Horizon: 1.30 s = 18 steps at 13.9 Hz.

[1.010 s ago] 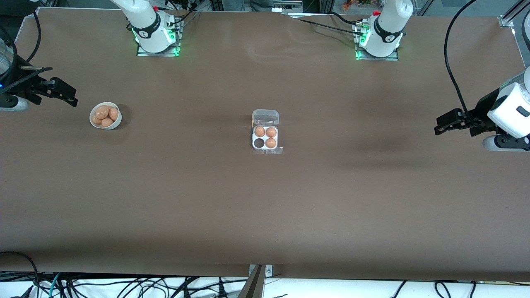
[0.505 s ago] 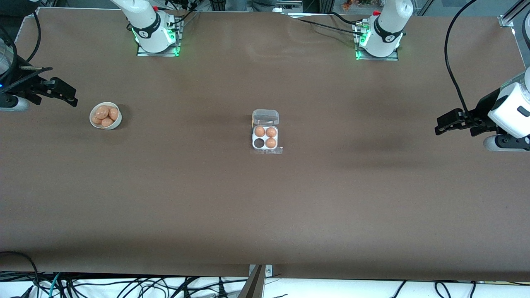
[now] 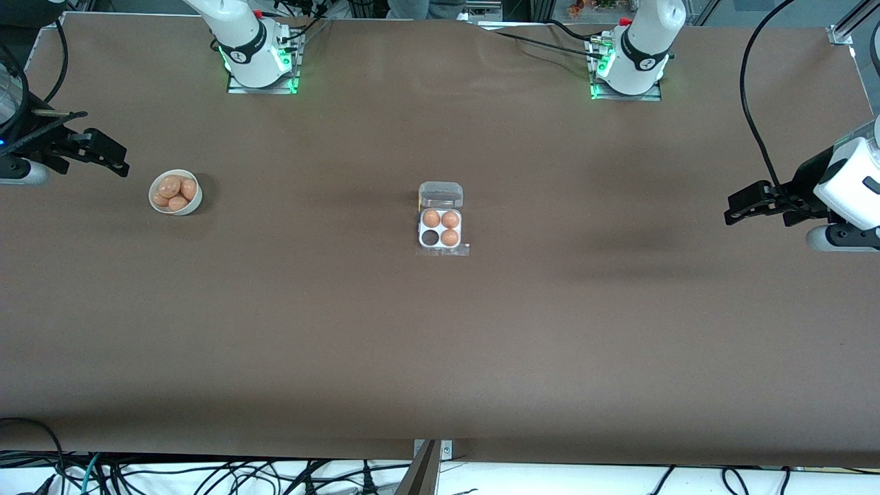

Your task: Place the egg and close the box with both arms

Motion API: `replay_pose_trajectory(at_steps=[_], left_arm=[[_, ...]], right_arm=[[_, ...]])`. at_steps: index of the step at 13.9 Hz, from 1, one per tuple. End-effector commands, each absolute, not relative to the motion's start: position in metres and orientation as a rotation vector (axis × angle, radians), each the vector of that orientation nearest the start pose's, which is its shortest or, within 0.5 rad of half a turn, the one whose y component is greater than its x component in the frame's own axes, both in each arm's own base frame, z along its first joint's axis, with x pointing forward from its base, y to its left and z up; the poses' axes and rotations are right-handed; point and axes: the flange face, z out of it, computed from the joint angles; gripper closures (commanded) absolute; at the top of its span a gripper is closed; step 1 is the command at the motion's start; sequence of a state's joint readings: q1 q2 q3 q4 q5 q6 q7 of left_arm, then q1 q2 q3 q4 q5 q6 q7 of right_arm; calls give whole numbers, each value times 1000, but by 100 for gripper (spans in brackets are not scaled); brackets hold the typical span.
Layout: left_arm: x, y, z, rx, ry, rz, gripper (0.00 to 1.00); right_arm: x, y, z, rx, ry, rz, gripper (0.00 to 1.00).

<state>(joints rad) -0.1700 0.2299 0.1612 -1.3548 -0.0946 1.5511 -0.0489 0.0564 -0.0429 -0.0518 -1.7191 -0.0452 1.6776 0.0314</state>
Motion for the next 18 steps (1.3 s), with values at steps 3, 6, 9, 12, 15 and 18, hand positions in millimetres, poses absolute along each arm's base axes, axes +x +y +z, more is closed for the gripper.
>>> replay_pose_trajectory(at_steps=[3,6,9,12,15,18], left_arm=[[617,-23,599,-3200,-52,51,0],[617,-24,599,-3201,-50,54,0],[617,-26,599,-3203,-45,55,0],[617,-27,599,-3203,-43,55,0],[617,-27,598,-3203,-45,57,0],[617,-28,598,-3204,-45,57,0]], right_arm=[[545,-5,589,-3189,16,7,0],[546,-5,588,-3190,14,9,0],[554,-4,570,-3192,3,55,0],[567,-14,528,-3204,19,209,0],[567,-38,482,-3227,73,306,0],[549,-50,434,-3224,91,275,0]])
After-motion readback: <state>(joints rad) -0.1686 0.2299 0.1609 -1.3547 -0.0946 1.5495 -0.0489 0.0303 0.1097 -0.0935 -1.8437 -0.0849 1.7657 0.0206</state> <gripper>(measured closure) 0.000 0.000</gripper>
